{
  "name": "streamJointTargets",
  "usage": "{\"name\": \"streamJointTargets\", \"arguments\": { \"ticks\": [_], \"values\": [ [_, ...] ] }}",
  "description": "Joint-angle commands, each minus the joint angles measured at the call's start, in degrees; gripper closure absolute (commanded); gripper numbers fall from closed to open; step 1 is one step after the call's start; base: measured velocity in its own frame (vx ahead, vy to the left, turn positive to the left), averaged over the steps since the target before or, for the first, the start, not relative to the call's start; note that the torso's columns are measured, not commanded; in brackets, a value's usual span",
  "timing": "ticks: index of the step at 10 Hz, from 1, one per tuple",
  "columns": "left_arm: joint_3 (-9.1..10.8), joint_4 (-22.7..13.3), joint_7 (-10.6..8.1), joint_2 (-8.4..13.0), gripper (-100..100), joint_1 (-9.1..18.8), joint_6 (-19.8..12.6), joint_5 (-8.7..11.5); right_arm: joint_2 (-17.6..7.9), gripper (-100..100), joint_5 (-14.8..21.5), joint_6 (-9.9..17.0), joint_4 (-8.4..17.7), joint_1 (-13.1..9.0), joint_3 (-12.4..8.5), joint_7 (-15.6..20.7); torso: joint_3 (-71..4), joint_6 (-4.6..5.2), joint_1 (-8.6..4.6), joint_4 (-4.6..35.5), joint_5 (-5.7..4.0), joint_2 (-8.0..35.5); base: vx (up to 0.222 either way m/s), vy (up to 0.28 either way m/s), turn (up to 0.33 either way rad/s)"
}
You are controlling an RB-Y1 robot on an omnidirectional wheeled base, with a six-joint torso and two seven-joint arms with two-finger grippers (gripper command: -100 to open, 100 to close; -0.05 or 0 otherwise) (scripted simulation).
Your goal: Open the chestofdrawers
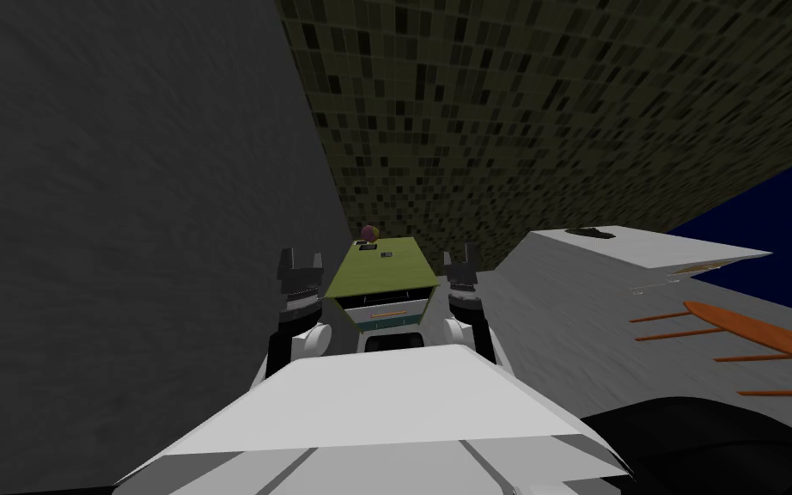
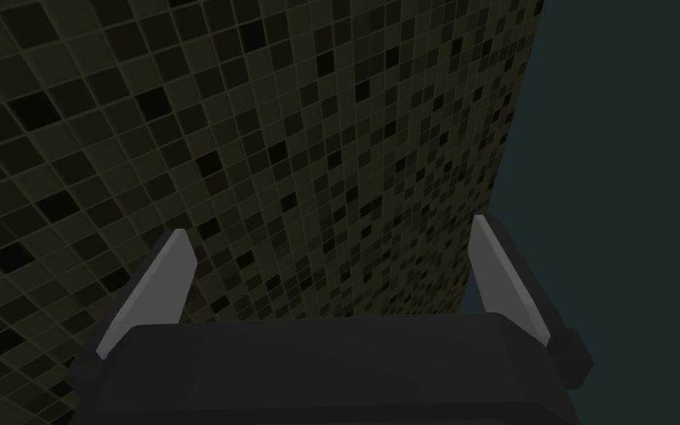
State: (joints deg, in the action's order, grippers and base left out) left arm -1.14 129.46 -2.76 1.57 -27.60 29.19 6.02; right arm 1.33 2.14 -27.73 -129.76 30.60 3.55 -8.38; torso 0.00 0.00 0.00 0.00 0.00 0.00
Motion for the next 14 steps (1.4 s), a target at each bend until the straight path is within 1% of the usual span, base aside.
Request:
{"name": "streamJointTargets", "arguments": {
  "ticks": [1, 3, 9, 10, 11, 12, 14],
  "values": [
    [0.0, 0.0, 0.0, 0.0, 0, 0.0, 0.0, 0.0, 0.0, 0, 0.0, 0.0, 0.0, 0.0, 0.0, 0.0, -4.7, 0.0, 0.0, 2.3, 0.0, 2.3, 0.0, 0.0, 0.0],
    [0.0, 0.0, 0.0, 0.0, 0, 0.0, 0.0, 0.0, 0.0, 0, 0.0, 0.0, 0.0, 0.0, 0.0, 0.0, -20.1, 0.0, 0.0, 10.1, 0.0, 10.0, 0.0, 0.0, 0.0],
    [0.0, 0.0, 0.0, 0.0, 0, 0.0, 0.0, 0.0, 0.0, 0, 0.0, 0.0, 0.0, 0.0, 0.0, 0.0, -70.7, 0.0, 0.0, 35.4, 0.0, 35.4, 0.0, 0.0, 0.0],
    [0.01, -1.3, -0.03, 2.0, -100, 0.2, 1.0, -0.1, 0.0, 0, 0.0, 0.0, 0.0, 0.0, 0.0, 0.0, -79.2, 0.0, 0.0, 39.6, 0.0, 39.6, 0.01, -0.01, -0.001],
    [0.02, -2.2, -0.06, 2.9, -100, 0.3, 1.7, -0.2, 0.0, 0, 0.0, 0.0, 0.0, 0.0, 0.0, 0.0, -83.1, 0.0, -0.01, 41.5, 0.0, 41.5, 0.009, -0.018, -0.002],
    [0.04, -4.4, -0.11, 4.4, -100, 0.5, 3.4, -0.5, 0.0, 0, 0.0, 0.0, 0.0, 0.0, 0.0, 0.0, -84.3, 0.0, -0.03, 42.0, -0.01, 42.1, 0.007, -0.025, -0.002],
    [0.07, -7.2, -0.19, 5.6, -100, 0.9, 5.6, -0.8, 0.0, 0, 0.0, 0.0, 0.0, 0.0, 0.0, 0.0, -84.6, 0.01, -0.05, 42.3, -0.01, 42.2, 0.019, -0.036, -0.001]
  ]
}}
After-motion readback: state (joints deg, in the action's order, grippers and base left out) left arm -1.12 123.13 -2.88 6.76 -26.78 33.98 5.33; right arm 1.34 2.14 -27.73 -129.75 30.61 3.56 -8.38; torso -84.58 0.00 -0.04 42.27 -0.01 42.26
